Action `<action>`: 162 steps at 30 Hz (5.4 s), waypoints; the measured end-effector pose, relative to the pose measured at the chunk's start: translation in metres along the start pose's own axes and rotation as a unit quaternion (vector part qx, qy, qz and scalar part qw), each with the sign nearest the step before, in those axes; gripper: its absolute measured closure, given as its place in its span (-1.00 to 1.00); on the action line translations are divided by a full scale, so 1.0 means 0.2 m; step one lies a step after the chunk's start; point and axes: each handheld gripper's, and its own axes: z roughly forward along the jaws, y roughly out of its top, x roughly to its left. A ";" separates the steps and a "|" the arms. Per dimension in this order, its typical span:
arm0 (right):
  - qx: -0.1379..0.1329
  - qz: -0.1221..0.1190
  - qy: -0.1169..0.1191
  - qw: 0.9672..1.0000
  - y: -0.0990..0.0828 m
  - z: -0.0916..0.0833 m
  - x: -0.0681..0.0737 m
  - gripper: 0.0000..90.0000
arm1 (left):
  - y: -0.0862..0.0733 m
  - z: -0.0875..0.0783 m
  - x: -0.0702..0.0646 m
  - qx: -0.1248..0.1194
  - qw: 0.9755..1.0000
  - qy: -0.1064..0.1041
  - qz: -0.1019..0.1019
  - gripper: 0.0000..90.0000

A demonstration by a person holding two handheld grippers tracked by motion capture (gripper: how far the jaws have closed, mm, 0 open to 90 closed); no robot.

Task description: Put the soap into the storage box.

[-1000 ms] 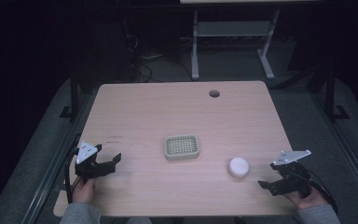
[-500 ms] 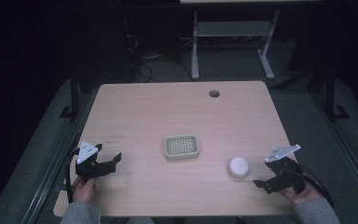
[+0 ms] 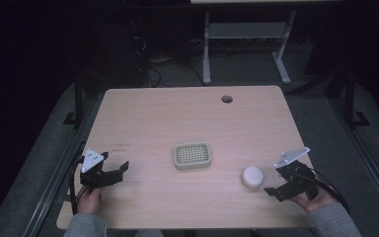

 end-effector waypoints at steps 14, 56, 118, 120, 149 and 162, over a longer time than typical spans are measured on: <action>0.028 -0.018 0.008 0.999 0.11 0.05 0.02 -0.67 | 0.00 0.00 0.00 0.000 1.000 -0.001 0.001 -0.72; 0.137 -0.057 0.018 0.989 0.33 0.30 0.00 -0.67 | 0.00 -0.01 0.00 -0.001 1.000 0.001 -0.001 -0.72; 0.131 -0.075 0.043 0.988 0.50 0.29 0.01 -0.47 | 0.00 -0.01 0.01 -0.002 1.000 0.001 -0.009 -0.72; 0.130 -0.077 0.043 0.988 0.51 0.28 0.01 -0.47 | 0.00 -0.01 0.01 -0.003 1.000 0.001 -0.009 -0.72; 0.125 -0.086 0.046 0.987 0.63 0.27 0.01 -0.47 | 0.00 0.00 0.00 -0.003 1.000 -0.002 -0.008 -0.72; 0.120 -0.095 0.049 0.987 0.71 0.28 0.02 -0.47 | 0.00 0.00 0.01 -0.003 1.000 -0.001 -0.010 -0.72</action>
